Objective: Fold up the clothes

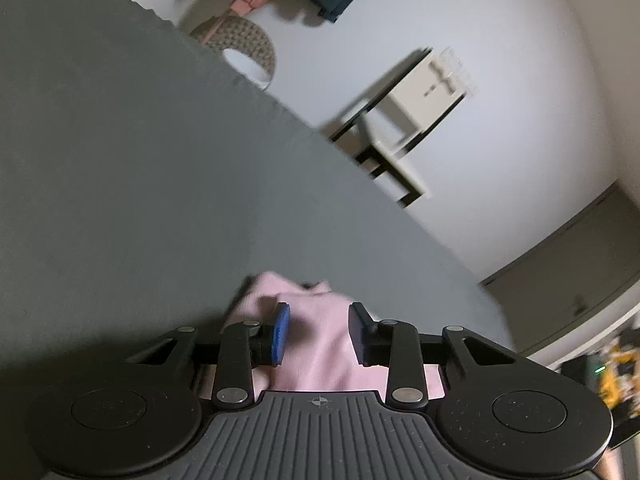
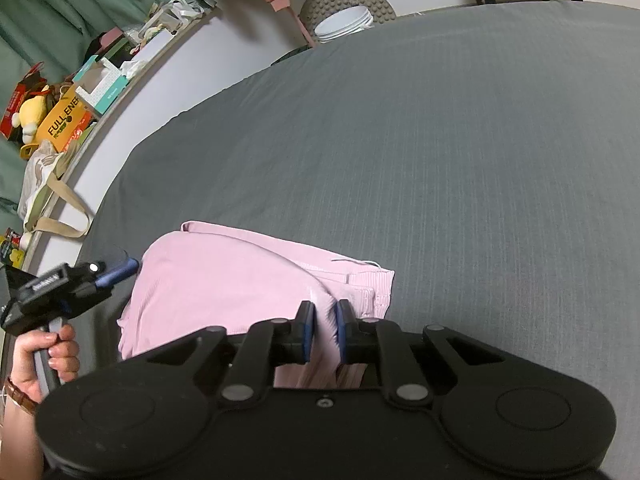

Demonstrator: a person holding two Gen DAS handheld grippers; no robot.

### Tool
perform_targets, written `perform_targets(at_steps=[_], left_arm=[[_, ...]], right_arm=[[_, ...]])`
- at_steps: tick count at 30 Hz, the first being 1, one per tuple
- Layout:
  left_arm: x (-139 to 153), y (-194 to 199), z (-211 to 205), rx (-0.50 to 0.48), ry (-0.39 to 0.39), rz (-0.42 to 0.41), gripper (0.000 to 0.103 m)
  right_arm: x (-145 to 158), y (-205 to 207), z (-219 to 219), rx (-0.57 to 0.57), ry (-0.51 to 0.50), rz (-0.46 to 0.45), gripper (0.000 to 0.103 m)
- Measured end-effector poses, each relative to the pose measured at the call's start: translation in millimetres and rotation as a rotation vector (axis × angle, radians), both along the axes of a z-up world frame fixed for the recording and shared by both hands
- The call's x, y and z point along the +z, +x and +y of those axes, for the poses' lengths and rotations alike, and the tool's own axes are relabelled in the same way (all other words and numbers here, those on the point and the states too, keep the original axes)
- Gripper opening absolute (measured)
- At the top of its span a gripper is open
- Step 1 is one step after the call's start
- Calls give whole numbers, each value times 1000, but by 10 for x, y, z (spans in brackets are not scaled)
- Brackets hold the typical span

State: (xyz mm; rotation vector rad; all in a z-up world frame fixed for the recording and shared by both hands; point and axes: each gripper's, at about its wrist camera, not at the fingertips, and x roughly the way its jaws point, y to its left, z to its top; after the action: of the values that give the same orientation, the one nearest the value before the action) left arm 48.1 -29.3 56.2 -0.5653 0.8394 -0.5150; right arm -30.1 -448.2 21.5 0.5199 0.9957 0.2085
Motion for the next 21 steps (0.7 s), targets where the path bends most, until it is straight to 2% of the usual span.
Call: perform_targets(at_steps=[3, 5, 11, 14, 15, 16, 17, 20, 21], left_arm=[[-85, 7, -7, 37, 64, 26, 33], [-102, 28, 15, 62, 75, 35, 33], [-139, 55, 57, 38, -17, 53, 33], [-172, 51, -20, -1, -23, 48, 32], [-173, 48, -45, -1, -9, 40, 30], [-175, 46, -70, -2, 4, 32, 15], [-176, 43, -93, -3, 17, 24, 6], [-171, 25, -112, 0, 22, -4, 3], [-167, 19, -119, 1, 24, -14, 3]], right_arm=[[1, 2, -1, 3, -2, 2, 15], [-3, 5, -6, 4, 2, 3, 17], [-14, 10, -4, 11, 4, 9, 21], [-11, 16, -2, 12, 4, 8, 23], [-10, 19, -4, 12, 5, 8, 23], [-10, 19, -4, 11, 5, 8, 23], [-9, 19, -4, 11, 5, 7, 23], [-11, 20, 4, 15, -4, -1, 22], [-9, 19, 12, 18, -15, -7, 19]])
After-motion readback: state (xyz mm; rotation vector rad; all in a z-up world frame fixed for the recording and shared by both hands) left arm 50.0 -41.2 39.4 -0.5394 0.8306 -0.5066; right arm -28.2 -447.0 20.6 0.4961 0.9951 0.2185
